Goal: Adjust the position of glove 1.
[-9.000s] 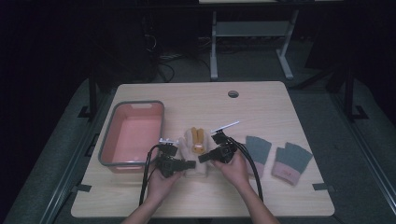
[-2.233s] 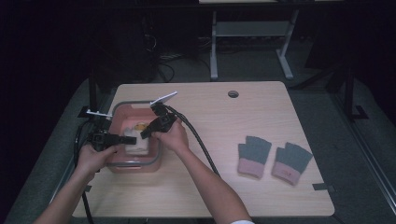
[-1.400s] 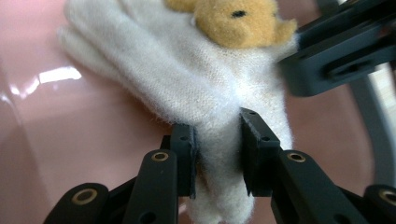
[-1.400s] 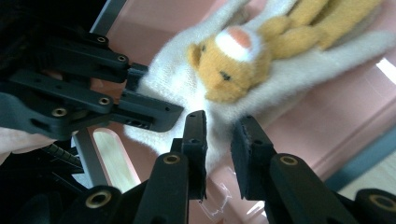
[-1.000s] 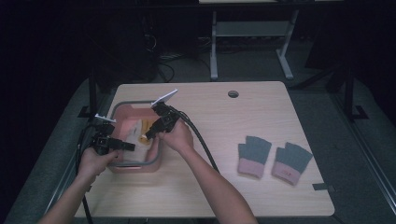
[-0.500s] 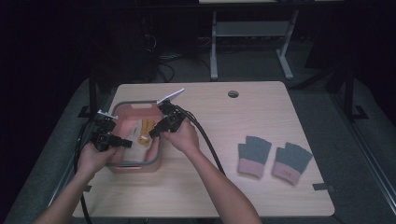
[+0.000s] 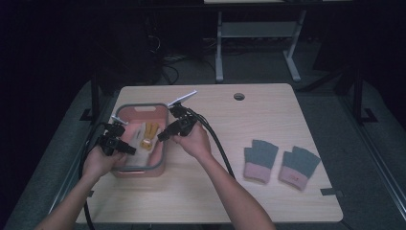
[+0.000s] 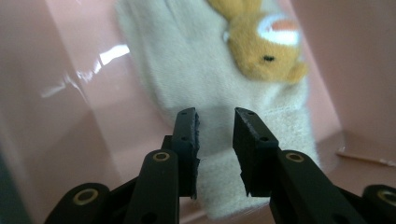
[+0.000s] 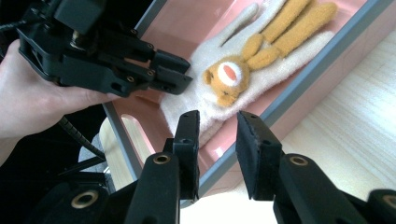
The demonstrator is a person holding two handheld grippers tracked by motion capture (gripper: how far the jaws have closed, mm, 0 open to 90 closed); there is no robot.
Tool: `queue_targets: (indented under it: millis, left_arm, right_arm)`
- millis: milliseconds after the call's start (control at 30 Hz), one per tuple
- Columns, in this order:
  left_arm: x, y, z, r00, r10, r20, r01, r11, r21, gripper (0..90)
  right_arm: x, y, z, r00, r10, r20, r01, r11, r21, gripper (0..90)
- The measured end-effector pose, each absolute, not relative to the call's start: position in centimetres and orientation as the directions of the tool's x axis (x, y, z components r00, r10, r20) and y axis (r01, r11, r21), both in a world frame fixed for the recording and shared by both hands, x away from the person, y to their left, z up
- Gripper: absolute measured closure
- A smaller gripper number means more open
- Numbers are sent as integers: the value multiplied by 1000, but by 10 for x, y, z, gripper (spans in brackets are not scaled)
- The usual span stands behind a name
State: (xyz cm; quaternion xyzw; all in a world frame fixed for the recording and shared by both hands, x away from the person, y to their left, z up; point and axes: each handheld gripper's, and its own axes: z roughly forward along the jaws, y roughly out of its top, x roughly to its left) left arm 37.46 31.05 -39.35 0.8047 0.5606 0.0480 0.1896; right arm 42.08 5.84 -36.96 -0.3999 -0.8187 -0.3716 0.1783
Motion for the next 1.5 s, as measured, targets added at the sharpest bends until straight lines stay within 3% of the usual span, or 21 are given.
queue_targets:
  millis: [300, 633, 1500]
  left_arm:
    - [371, 312, -374, 368, 912, -180, 861, -261, 436, 626]
    - [367, 291, -354, 442, 873, -207, 802, -281, 527, 545]
    - [367, 245, -334, 518, 822, -238, 749, -301, 590, 367]
  right_arm:
    - [420, 46, -363, -628, 528, 572, 778, 403, 482, 661]
    - [419, 14, -351, -617, 567, 546, 783, 374, 497, 593]
    - [410, -53, -338, -600, 624, 501, 780, 319, 538, 529]
